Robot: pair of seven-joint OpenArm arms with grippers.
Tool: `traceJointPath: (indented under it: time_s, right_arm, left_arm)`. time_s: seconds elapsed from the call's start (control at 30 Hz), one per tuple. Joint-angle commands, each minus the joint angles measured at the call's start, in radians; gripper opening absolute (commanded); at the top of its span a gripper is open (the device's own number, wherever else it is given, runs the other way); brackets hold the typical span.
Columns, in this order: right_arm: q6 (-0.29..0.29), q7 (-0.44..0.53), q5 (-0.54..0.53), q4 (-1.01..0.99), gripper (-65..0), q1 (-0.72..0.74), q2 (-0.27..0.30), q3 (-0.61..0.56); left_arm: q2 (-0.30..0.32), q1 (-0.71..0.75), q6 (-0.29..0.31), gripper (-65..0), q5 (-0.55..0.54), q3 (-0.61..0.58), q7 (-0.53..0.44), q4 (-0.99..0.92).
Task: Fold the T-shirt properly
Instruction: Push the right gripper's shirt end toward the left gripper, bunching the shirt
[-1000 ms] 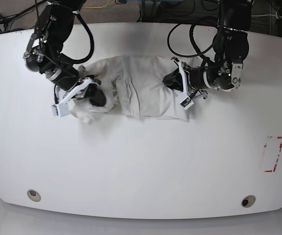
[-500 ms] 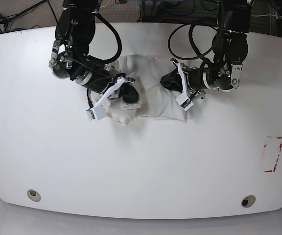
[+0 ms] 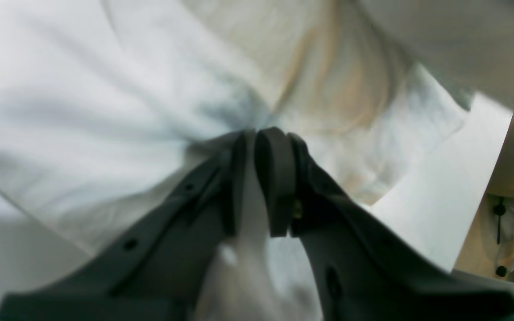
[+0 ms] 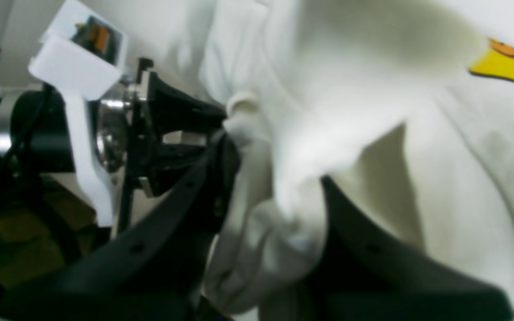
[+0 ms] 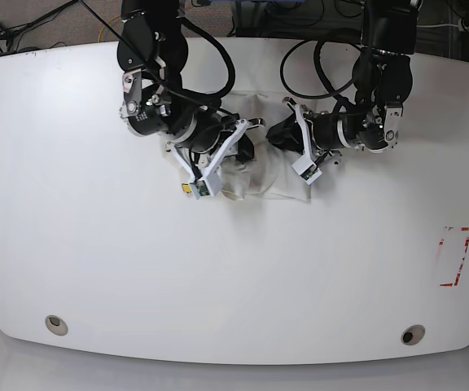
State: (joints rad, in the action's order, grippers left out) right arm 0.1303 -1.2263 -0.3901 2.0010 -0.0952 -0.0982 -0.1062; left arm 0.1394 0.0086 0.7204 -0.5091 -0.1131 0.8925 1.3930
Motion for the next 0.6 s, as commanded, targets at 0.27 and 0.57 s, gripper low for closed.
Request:
traceJointPath:
  time_s: [0.27,0.57]
  right_arm:
    - [-0.024,0.021,0.059,0.013,-25.4,0.05,-0.034,-0.036]
    - [-0.021,0.066,0.049,0.011,-8.1,0.082,-0.039,-0.039]
  left_arm:
    - [0.009,0.027,-0.022,-56.1,0.163,-0.009,0.162,-0.033]
    - [0.001,0.023,-0.022,-56.1,0.158,-0.007,0.162,-0.031]
